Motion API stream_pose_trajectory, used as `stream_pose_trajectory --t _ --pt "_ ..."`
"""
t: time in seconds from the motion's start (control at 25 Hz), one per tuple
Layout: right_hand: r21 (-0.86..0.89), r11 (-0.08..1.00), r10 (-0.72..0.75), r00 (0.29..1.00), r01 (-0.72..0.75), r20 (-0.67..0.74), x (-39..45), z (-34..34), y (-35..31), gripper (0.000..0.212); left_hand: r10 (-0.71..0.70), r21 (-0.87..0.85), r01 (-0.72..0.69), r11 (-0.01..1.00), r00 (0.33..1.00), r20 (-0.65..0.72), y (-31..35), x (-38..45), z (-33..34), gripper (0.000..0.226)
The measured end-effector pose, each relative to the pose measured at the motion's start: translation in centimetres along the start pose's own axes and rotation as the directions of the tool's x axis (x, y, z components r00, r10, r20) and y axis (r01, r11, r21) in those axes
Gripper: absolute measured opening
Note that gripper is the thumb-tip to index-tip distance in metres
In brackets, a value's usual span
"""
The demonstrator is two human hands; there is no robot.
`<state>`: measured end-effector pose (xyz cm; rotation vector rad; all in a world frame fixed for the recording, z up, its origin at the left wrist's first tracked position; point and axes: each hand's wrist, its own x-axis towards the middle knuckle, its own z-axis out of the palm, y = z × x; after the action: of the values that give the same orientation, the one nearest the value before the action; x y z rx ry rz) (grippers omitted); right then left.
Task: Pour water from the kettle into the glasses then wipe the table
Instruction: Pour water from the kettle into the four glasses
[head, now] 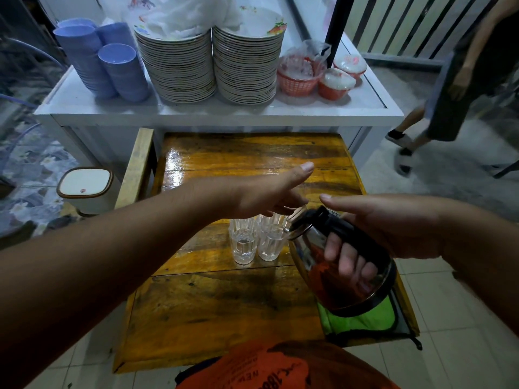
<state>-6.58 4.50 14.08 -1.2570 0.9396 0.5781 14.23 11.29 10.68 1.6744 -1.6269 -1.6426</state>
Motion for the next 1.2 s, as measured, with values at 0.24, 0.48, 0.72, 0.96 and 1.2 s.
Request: stream_pose_trajectory --t 0.24,0.48,0.72,0.96,1.2 --pt "-0.006 1.000 -0.002 1.000 0.001 -0.010 -0.3 -0.1 0.1 0.078 -0.025 -0.019 0.025 1.000 1.000 -0.004 0.4 -0.2 0.3 0.087" --pt "-0.014 1.000 -0.011 1.000 0.011 -0.026 -0.5 -0.1 0.4 0.080 -0.017 -0.002 0.017 1.000 1.000 -0.002 0.5 -0.2 0.3 0.088" --pt "-0.017 0.998 -0.062 0.996 0.061 -0.066 -0.8 -0.1 1.0 0.080 -0.011 0.007 0.011 1.000 1.000 0.003 0.9 -0.1 0.3 0.089" --pt "-0.056 0.987 -0.161 0.960 0.152 -0.228 -0.7 0.9 3.8 0.090 -0.032 -0.025 0.032 0.999 0.999 0.020 1.6 0.2 0.7 0.088" --pt "-0.028 0.974 -0.219 0.901 0.225 -0.375 0.3 2.1 7.0 0.090 -0.035 0.007 0.035 0.999 0.997 0.074 2.4 0.7 1.3 0.089"
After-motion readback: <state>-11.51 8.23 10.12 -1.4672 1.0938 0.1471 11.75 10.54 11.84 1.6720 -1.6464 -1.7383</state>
